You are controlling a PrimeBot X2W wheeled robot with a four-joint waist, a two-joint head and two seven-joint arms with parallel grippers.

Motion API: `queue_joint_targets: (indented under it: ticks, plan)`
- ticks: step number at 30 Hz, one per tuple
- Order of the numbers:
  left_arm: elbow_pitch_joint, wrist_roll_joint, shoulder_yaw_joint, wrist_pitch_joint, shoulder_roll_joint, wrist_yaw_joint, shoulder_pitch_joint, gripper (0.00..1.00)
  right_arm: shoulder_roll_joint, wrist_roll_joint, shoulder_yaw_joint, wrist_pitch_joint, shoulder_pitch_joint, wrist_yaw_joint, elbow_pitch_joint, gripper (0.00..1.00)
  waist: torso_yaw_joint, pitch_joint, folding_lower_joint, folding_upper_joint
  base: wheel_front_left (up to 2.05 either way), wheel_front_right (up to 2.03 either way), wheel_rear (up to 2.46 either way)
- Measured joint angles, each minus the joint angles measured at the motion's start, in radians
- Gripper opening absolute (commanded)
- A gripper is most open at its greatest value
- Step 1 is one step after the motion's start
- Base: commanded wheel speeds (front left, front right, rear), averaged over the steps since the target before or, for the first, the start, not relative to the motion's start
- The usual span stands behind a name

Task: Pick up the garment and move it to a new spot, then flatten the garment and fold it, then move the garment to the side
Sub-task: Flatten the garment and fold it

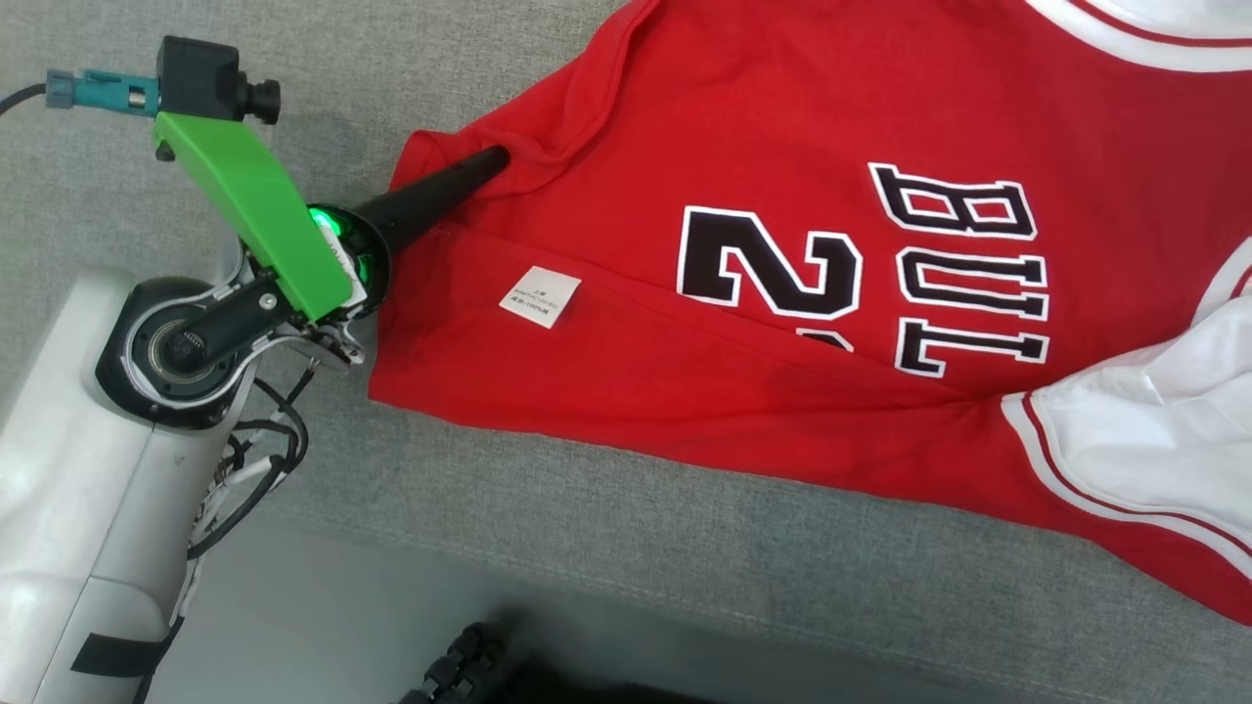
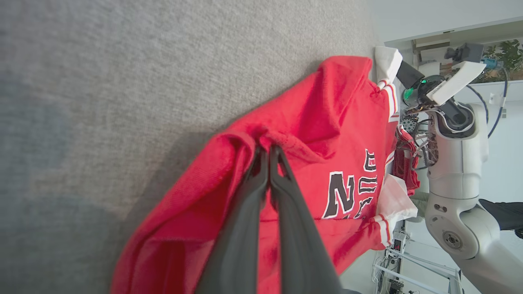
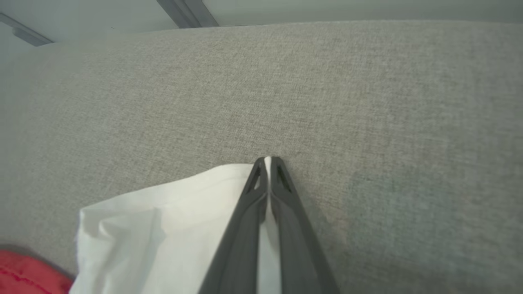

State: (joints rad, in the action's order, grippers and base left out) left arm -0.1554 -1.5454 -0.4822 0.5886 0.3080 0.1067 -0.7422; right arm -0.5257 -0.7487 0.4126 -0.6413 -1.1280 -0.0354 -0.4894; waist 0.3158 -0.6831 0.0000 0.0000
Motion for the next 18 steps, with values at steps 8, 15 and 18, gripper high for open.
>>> queue_joint_targets:
  ticks: [8,15,18]
  plan:
    - [-0.010,0.001,0.031,-0.035,0.009,0.002,0.013,0.00,0.019,-0.011,-0.007,0.080,0.023,0.048,0.042,0.00,-0.033,0.016,0.0000,0.0000,0.00,0.00,0.00]
    - [-0.024,0.012,0.067,-0.078,0.030,0.008,0.026,0.00,0.029,-0.047,-0.021,0.133,0.087,0.079,0.069,0.00,-0.064,0.045,0.0000,0.0000,0.00,0.00,0.00]
    - [-0.029,0.023,0.074,-0.097,0.041,0.009,0.027,0.00,0.035,-0.062,-0.024,0.151,0.116,0.089,0.085,0.00,-0.079,0.058,0.0000,0.0000,0.00,0.00,0.00]
